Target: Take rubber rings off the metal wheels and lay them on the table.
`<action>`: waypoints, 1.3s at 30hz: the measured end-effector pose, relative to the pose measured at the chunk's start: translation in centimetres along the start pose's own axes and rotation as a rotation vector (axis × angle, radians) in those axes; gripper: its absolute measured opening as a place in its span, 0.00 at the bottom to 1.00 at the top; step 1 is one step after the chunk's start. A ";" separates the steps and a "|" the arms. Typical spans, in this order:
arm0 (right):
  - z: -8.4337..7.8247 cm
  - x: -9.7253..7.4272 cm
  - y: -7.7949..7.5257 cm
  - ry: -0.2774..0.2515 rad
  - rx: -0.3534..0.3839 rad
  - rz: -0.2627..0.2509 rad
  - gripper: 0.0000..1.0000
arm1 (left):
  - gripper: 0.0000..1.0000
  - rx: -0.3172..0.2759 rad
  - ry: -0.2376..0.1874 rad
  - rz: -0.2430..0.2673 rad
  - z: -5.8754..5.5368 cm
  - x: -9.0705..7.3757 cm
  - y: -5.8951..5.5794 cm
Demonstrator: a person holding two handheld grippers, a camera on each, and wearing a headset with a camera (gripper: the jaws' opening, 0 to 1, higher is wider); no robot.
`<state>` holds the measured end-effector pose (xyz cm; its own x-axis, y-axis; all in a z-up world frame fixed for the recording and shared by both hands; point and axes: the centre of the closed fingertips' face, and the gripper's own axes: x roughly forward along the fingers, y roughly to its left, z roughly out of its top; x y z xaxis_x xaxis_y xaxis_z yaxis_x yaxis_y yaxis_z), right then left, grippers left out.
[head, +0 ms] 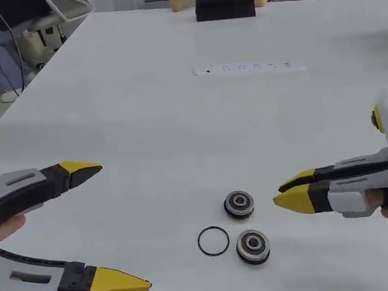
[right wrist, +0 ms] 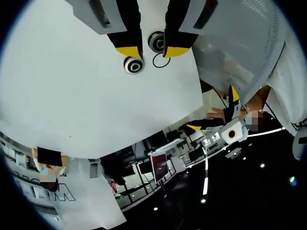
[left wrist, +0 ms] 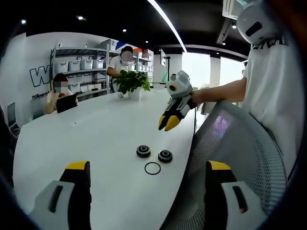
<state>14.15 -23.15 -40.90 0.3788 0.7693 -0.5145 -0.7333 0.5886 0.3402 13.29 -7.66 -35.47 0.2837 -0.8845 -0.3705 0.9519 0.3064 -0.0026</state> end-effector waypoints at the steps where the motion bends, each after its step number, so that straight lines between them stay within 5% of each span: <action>1: -0.3 0.1 0.1 0.006 0.000 0.004 0.15 | 0.99 0.003 -0.004 -0.003 0.2 0.1 0.0; 19: -3.6 1.0 0.6 0.106 -0.018 0.044 0.20 | 0.91 0.096 -0.094 -0.089 5.9 3.8 -1.0; 30: -5.2 1.6 0.9 0.156 -0.019 0.068 0.21 | 0.83 0.149 -0.085 -0.168 6.9 6.8 -2.5; 39: -5.5 2.0 0.7 0.163 -0.040 0.063 0.21 | 0.74 0.198 -0.021 -0.224 5.6 9.3 -3.9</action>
<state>11.31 -22.53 -45.99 0.2374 0.7520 -0.6149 -0.7760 0.5276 0.3457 12.92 -19.08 -33.73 0.0643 -0.9299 -0.3621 0.9945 0.0298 0.1001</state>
